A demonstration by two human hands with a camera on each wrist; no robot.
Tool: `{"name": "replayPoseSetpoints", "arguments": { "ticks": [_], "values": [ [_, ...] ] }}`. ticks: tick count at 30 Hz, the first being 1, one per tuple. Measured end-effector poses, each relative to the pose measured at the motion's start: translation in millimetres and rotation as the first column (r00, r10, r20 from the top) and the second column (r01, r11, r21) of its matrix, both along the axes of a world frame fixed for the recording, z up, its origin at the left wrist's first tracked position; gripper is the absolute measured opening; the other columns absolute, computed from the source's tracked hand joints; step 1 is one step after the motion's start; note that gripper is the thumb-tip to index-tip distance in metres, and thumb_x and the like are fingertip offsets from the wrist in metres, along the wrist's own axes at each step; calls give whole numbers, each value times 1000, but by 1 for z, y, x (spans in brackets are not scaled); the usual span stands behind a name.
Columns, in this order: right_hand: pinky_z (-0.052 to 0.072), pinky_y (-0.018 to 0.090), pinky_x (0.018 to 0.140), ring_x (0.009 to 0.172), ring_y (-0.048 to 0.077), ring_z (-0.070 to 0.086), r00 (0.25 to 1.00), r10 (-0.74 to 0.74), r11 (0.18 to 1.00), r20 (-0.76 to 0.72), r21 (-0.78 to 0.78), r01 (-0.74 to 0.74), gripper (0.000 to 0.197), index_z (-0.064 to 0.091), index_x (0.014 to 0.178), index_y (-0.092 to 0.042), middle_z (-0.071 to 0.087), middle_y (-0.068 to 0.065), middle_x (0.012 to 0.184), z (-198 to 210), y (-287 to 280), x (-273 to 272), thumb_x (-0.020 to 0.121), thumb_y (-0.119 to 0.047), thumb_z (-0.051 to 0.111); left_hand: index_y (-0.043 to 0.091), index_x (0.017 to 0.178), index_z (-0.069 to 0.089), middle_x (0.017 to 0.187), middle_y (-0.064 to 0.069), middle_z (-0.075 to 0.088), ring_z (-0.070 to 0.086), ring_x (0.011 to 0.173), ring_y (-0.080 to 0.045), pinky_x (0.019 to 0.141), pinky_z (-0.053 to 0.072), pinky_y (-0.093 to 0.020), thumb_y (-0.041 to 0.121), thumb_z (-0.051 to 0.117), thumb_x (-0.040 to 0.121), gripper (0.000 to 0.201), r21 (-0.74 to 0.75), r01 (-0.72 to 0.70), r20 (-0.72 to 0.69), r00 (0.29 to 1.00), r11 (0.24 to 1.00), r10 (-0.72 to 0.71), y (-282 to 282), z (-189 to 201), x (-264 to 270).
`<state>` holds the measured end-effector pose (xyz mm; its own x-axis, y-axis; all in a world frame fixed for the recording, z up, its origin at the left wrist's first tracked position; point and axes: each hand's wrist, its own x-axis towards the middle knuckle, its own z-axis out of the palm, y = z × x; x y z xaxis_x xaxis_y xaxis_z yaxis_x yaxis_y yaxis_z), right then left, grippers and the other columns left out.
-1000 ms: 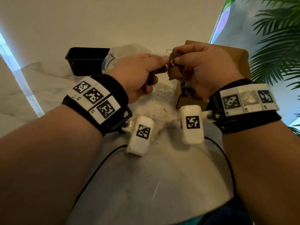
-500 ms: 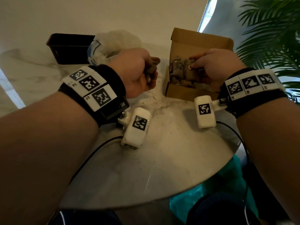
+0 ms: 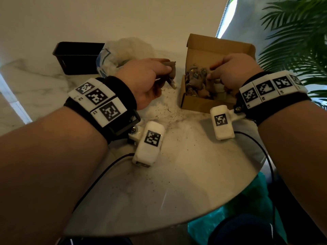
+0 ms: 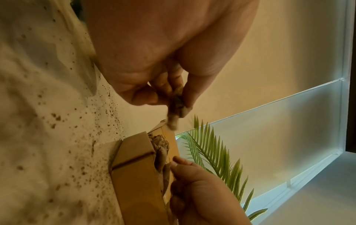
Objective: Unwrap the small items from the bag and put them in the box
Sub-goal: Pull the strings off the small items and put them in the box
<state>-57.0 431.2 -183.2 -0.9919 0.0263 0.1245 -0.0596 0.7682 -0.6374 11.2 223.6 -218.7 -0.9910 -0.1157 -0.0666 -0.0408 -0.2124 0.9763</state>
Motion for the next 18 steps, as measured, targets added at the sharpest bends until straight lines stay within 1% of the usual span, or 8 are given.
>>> {"name": "replayPoseSetpoints", "arguments": {
  "ticks": [2,4,6,8,10,13,16,18],
  "values": [
    [45,24,61,73,9,55,993,21,997,-115,-72,-29,17,70,106,-23,62,-5,89,4,-1,4,89,-21,73,7,116,69,87,-4,68,56,63,-10,50,45,-21,9,60,98,20,62,21,-3,1000,998,-21,0,1,0],
    [47,24,60,72,7,59,975,63,981,-212,-169,-100,15,72,100,-30,67,-6,89,10,-6,13,88,-23,73,6,99,70,80,-3,66,57,61,-8,49,46,-19,10,57,100,14,128,54,-15,999,990,-52,0,2,0],
    [52,26,62,70,9,64,967,138,943,-216,-271,-195,14,74,95,-31,70,-5,86,14,-13,22,87,-20,72,7,89,69,75,-3,64,57,61,-9,50,48,-19,9,55,101,18,186,64,-29,998,980,-59,1,4,1],
    [55,29,65,72,12,68,962,228,890,-148,-369,-267,15,76,95,-26,74,-1,88,15,-22,28,88,-15,70,6,91,67,75,-5,65,60,64,-11,52,51,-19,6,55,101,15,236,61,-46,998,970,-51,1,5,2],
    [56,33,69,75,17,70,944,324,810,-60,-497,-310,11,76,98,-19,75,5,91,12,-30,34,90,-15,69,4,98,65,78,-7,67,64,67,-13,60,56,-21,3,55,100,10,268,58,-67,997,962,-41,1,6,3],
    [54,33,64,74,20,69,915,403,706,-4,-636,-313,17,71,106,-11,73,9,93,2,-38,38,90,-16,72,3,110,63,84,-8,72,71,73,-16,69,60,-25,-1,54,99,14,262,64,-98,994,963,-39,1,7,3],
    [54,32,62,72,20,69,925,375,682,-58,-658,-318,16,68,103,-13,74,8,92,-4,-41,40,88,-8,72,9,115,62,91,-7,75,73,80,-18,67,59,-27,3,61,97,19,203,73,-79,995,976,-58,1,5,4],
    [55,32,64,73,20,71,932,355,698,-80,-640,-321,16,69,101,-14,74,5,89,-6,-42,39,88,-5,71,15,115,65,93,-2,74,69,82,-15,61,53,-25,9,67,95,21,81,70,-46,997,994,-66,0,4,6]
  ]
}}
